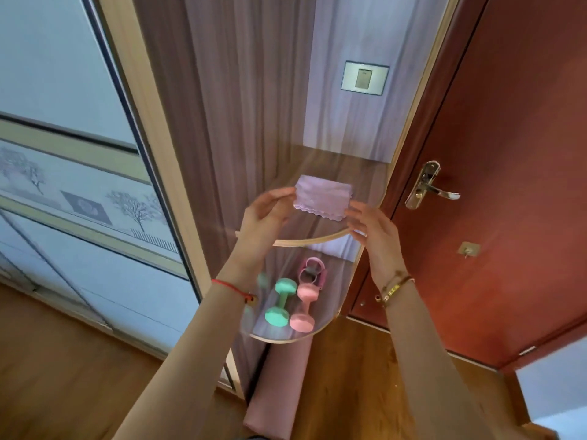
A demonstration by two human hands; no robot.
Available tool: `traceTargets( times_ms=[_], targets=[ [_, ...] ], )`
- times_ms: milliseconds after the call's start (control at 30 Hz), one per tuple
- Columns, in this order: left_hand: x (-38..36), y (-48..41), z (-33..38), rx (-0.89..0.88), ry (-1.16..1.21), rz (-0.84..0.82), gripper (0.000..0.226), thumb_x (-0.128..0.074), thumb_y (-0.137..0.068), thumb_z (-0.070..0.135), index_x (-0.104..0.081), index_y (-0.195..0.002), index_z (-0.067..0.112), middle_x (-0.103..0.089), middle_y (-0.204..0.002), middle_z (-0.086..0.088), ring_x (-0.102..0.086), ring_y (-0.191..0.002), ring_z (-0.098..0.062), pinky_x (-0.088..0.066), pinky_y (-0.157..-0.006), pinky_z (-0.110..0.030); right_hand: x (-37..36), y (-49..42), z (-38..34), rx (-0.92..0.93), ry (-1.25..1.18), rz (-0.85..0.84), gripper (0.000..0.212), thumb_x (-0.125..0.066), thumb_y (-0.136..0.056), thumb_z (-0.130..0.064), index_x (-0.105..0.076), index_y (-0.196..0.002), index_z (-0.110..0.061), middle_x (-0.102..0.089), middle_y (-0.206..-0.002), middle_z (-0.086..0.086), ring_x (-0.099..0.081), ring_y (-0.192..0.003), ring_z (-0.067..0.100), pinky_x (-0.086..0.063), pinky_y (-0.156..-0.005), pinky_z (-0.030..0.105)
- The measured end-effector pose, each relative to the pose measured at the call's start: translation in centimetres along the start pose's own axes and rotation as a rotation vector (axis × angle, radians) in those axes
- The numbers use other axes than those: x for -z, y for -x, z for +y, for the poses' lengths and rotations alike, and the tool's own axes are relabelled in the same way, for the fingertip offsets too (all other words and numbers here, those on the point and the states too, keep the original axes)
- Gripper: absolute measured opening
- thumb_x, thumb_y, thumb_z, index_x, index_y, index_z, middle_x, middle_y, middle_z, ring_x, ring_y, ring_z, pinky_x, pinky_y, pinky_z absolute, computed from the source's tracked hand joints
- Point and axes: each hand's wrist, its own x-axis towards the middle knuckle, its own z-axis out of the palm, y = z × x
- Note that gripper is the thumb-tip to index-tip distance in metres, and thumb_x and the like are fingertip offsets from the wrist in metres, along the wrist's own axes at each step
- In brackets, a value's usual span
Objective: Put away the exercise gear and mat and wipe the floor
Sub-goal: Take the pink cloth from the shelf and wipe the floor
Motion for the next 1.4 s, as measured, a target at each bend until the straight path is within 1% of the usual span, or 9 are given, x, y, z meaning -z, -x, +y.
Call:
traceTargets(
  times_ms=[133, 300, 500, 700, 867, 1000, 1200, 1300, 1400],
  targets=[
    [-0.8, -6.9, -1.1, 0.026, -0.115, 0.017, 0.020, -0.063, -0.094, 0.007, -0.070, -0.113, 0.011, -0.071, -0.105, -0.007, -0.065, -0.101, -0.018, -0.049, -0.099, -0.036, -1.1, -5.9, 0.4, -0.033, 0.098, 0.090, 0.025, -0.049, -0.098, -0.017, -0.070, -0.109, -0.010, -0.069, -0.097, 0.002, -0.063, -0.088, 0.017, -0.051, -0.077, 0.023],
    [-2.5, -12.7, -1.9, 0.154, -0.500, 0.001, 0.039, -0.065, -0.085, 0.027, -0.068, -0.121, 0.012, -0.073, -0.118, -0.012, -0.066, -0.116, -0.027, -0.048, -0.095, -0.030, -2.3, -12.0, 1.4, -0.092, 0.696, 0.198, 0.035, -0.047, -0.097, -0.022, -0.062, -0.122, -0.003, -0.067, -0.120, 0.018, -0.062, -0.112, 0.035, -0.047, -0.091, 0.036],
    [-3.3, -17.5, -5.6, 0.261, -0.734, -0.160, 0.068, -0.048, -0.067, 0.041, -0.065, -0.122, 0.007, -0.069, -0.123, -0.016, -0.064, -0.117, -0.033, -0.049, -0.102, -0.043, -2.9, -17.6, 5.3, -0.281, 0.932, 0.145, 0.043, -0.056, -0.085, -0.025, -0.062, -0.120, 0.000, -0.066, -0.120, 0.021, -0.063, -0.111, 0.037, -0.051, -0.088, 0.039],
    [-4.3, -17.8, -4.8, 0.295, -0.691, -0.107, 0.039, -0.059, -0.093, 0.013, -0.059, -0.132, 0.009, -0.063, -0.133, -0.014, -0.061, -0.121, -0.034, -0.050, -0.090, -0.035, -3.0, -19.3, 7.2, -0.351, 1.056, 0.111, 0.056, -0.058, -0.072, -0.029, -0.061, -0.124, -0.009, -0.064, -0.123, 0.015, -0.059, -0.117, 0.036, -0.051, -0.097, 0.043],
    [-4.7, -18.3, -5.8, 0.323, -0.547, -0.032, 0.049, -0.062, -0.089, 0.006, -0.055, -0.137, 0.009, -0.063, -0.133, -0.013, -0.062, -0.119, -0.032, -0.051, -0.086, -0.033, -2.8, -16.0, 5.5, -0.229, 0.817, 0.167, 0.027, -0.053, -0.087, -0.018, -0.066, -0.107, -0.006, -0.064, -0.092, 0.010, -0.060, -0.089, 0.029, -0.046, -0.072, 0.031],
    [-6.8, -17.3, -5.9, 0.255, -0.406, -0.077, 0.055, -0.066, -0.085, 0.006, -0.055, -0.138, 0.016, -0.063, -0.130, -0.006, -0.062, -0.113, -0.025, -0.053, -0.092, -0.037, 0.1, -12.3, 4.5, -0.122, 0.495, 0.320, 0.033, -0.060, -0.089, -0.015, -0.060, -0.120, -0.005, -0.064, -0.105, 0.008, -0.059, -0.094, 0.023, -0.047, -0.075, 0.028],
    [-15.2, -11.7, -6.3, 0.158, -0.196, -0.431, 0.051, -0.067, -0.083, -0.001, -0.056, -0.130, 0.019, -0.065, -0.122, -0.003, -0.066, -0.110, -0.020, -0.059, -0.085, -0.032, 8.4, -4.8, 3.1, -0.058, 0.153, 0.693, 0.022, -0.060, -0.086, -0.002, -0.052, -0.080, -0.021, -0.057, -0.077, -0.001, -0.053, -0.070, 0.017, -0.044, -0.058, 0.024],
    [-20.0, -6.4, -7.2, 0.180, -0.186, -0.610, 0.059, -0.066, -0.083, -0.007, -0.051, -0.136, 0.016, -0.064, -0.125, -0.007, -0.065, -0.112, -0.020, -0.057, -0.085, -0.025, 13.5, 1.5, 3.1, -0.061, 0.115, 0.896, 0.019, -0.059, -0.085, 0.003, -0.048, -0.088, -0.014, -0.051, -0.070, -0.006, -0.045, -0.059, 0.008, -0.039, -0.048, 0.012],
    [-24.7, 0.5, -8.7, 0.203, -0.211, -0.817, 0.059, -0.064, -0.085, -0.008, -0.051, -0.139, 0.012, -0.064, -0.114, 0.000, -0.063, -0.101, -0.012, -0.054, -0.084, -0.019, 18.3, 8.9, 4.0, -0.115, 0.070, 1.063, 0.024, -0.059, -0.086, -0.002, -0.048, -0.105, -0.011, -0.061, -0.093, 0.005, -0.058, -0.077, 0.018, -0.051, -0.062, 0.022]
  ],
)
